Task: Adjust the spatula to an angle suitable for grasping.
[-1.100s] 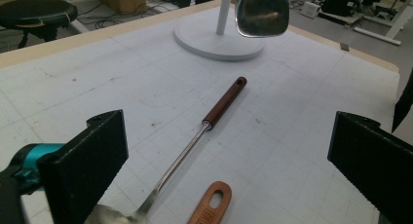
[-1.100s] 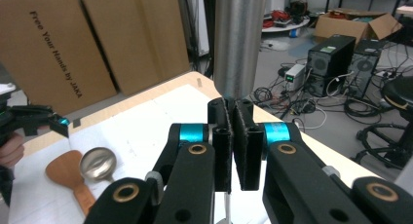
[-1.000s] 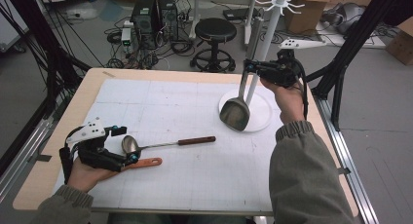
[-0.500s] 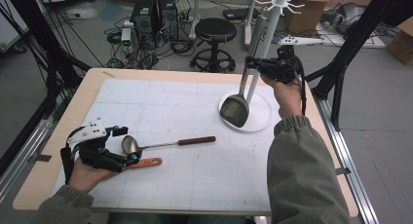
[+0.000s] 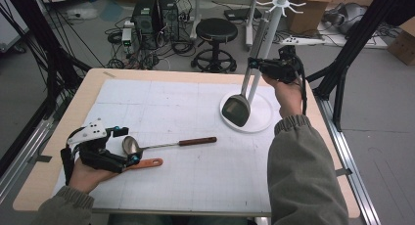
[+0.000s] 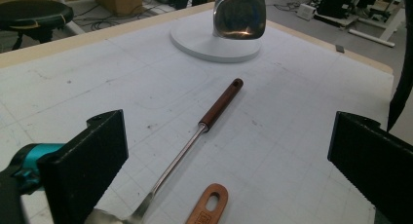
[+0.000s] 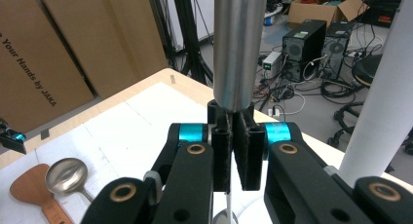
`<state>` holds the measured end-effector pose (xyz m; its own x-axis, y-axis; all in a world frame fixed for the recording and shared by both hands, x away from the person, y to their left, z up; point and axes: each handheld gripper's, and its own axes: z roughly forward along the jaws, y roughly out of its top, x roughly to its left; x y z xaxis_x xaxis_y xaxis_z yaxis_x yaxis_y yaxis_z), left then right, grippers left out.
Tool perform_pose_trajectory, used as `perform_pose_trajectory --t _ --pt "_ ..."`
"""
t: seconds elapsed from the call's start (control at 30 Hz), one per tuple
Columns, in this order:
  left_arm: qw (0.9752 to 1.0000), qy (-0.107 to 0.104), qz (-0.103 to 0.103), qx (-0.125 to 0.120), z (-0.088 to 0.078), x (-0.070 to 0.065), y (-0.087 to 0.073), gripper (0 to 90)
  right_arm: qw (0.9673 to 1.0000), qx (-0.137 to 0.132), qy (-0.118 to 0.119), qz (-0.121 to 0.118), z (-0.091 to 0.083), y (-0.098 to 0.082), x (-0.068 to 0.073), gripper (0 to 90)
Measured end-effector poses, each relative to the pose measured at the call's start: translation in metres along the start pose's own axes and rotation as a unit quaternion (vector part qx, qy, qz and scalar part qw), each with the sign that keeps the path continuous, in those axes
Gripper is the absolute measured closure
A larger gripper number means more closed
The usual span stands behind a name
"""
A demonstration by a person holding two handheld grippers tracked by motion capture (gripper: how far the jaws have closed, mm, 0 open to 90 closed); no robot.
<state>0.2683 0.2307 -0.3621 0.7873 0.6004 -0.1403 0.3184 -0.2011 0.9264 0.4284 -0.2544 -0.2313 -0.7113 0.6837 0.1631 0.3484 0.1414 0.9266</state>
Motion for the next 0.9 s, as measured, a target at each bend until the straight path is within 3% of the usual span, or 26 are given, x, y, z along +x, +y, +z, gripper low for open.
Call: perform_pose_trajectory --t 0.2,0.6,0.9 --pt "1.0000 0.000 0.001 0.001 0.000 0.000 0.000 1.7 1.0000 -0.005 -0.005 0.004 -0.002 -0.001 -0.002 84.8" --pt "1.0000 -0.001 0.001 0.002 0.001 0.002 -0.001 1.7 0.9998 -0.010 -0.017 -0.003 -0.008 -0.002 -0.005 72.0" --pt "1.0000 -0.001 -0.003 0.001 0.000 0.004 -0.002 1.7 0.9997 -0.017 -0.015 -0.012 -0.013 -0.002 -0.007 70.4"
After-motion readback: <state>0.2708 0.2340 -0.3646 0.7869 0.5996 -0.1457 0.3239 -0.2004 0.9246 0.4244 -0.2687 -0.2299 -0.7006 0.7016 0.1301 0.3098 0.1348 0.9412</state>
